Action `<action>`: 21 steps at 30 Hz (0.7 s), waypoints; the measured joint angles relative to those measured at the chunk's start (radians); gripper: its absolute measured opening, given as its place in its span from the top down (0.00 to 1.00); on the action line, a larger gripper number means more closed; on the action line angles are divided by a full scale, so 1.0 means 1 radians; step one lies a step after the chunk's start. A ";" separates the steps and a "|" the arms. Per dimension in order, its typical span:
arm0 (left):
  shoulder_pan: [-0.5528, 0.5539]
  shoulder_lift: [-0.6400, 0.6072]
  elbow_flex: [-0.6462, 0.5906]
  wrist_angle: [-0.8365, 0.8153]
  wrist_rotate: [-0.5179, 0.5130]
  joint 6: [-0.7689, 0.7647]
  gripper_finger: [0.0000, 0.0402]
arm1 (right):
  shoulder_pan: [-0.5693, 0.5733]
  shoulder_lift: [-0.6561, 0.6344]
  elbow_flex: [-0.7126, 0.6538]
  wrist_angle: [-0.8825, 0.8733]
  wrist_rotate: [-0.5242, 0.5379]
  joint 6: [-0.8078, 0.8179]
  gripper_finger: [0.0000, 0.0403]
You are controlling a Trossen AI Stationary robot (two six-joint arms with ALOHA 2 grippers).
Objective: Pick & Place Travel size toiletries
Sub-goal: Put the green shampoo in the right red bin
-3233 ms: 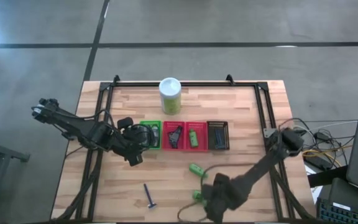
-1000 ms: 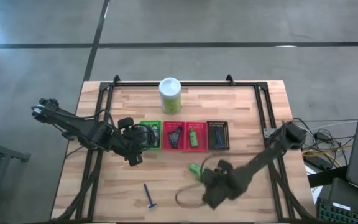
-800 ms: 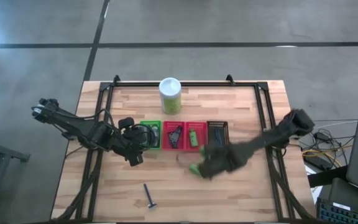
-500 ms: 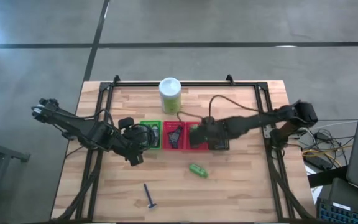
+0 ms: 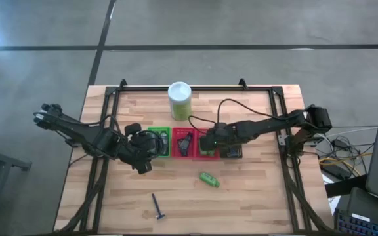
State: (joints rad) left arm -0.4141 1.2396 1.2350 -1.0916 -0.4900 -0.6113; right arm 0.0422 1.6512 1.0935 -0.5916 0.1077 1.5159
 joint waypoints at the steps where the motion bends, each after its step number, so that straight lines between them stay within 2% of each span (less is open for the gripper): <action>1: 0.000 0.000 0.000 0.000 0.000 0.001 0.46 | 0.000 0.000 0.000 0.000 0.001 0.000 0.45; 5: 0.000 0.000 0.000 0.000 -0.001 0.003 0.46 | 0.007 0.001 0.020 -0.007 0.018 -0.027 0.39; 10: 0.000 0.000 0.000 0.000 -0.001 0.003 0.46 | 0.052 -0.006 0.103 -0.079 0.036 -0.164 0.31; 14: 0.000 0.000 0.000 -0.001 -0.001 0.001 0.46 | 0.139 0.000 0.173 -0.216 0.050 -0.356 0.27; 17: 0.000 0.000 -0.001 0.000 -0.001 0.001 0.46 | 0.220 0.024 0.191 -0.200 -0.019 -0.534 0.26; 21: 0.000 0.000 -0.002 -0.001 -0.001 0.011 0.46 | 0.320 0.113 0.232 -0.179 -0.056 -0.667 0.27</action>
State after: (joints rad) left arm -0.4137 1.2396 1.2334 -1.0923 -0.4911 -0.6003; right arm 0.3622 1.7645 1.3250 -0.7710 0.0514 0.8492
